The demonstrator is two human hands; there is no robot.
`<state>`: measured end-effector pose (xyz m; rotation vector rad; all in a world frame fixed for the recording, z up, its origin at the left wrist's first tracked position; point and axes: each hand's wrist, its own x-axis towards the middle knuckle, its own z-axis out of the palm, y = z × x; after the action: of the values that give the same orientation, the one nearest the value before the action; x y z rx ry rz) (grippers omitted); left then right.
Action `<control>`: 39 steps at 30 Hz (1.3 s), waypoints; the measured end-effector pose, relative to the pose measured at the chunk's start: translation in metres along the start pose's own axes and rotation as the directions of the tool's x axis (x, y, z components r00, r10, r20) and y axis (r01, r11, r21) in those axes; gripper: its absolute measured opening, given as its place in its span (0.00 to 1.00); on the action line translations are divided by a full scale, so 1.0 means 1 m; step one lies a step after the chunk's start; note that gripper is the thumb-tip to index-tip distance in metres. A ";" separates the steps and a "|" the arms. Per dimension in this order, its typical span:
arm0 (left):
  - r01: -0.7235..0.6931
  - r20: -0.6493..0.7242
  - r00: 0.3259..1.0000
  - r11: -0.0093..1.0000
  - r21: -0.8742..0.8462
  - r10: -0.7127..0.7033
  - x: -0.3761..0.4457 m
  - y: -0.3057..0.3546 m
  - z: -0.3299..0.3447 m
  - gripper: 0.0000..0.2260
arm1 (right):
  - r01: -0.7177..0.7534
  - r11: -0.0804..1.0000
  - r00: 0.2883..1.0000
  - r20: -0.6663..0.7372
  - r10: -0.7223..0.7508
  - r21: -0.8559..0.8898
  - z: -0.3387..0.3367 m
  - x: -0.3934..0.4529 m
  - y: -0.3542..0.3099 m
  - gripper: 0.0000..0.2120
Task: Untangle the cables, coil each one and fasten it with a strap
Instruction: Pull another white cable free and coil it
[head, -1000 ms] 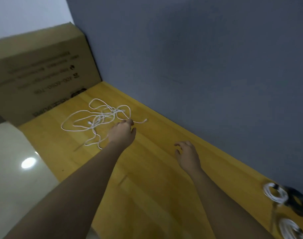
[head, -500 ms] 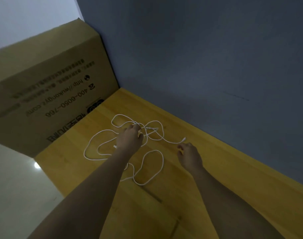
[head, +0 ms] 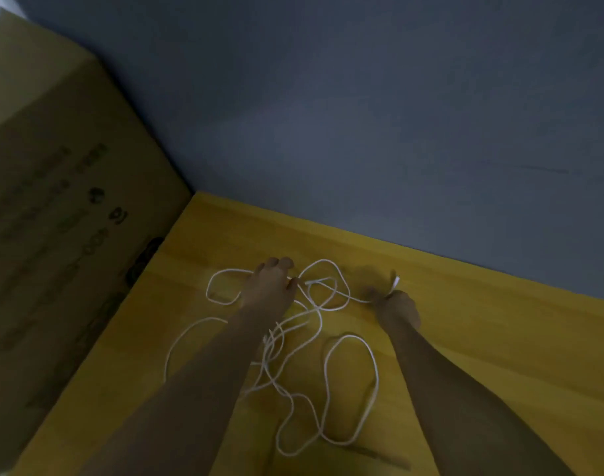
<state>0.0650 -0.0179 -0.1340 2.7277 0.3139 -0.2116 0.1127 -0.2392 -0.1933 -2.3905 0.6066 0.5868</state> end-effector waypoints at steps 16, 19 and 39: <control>-0.600 -0.021 0.795 0.790 0.128 0.607 0.039 0.054 -0.092 0.15 | 0.679 0.569 0.733 -0.459 -0.502 0.464 -0.035 -0.083 -0.089 0.08; -0.495 0.002 0.867 0.861 -0.118 0.498 0.025 0.079 -0.135 0.11 | 0.736 0.543 0.677 -0.452 -0.580 0.405 -0.078 -0.108 -0.107 0.05; -0.497 -0.387 0.813 0.174 -0.850 0.435 -0.089 0.148 -0.428 0.10 | 0.812 0.581 0.287 -0.822 -0.492 -0.064 -0.284 -0.302 -0.226 0.12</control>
<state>0.0603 -0.0006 0.3275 1.4853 -0.3585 0.2016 0.0683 -0.1736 0.2723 -2.1176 -0.0738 -0.9605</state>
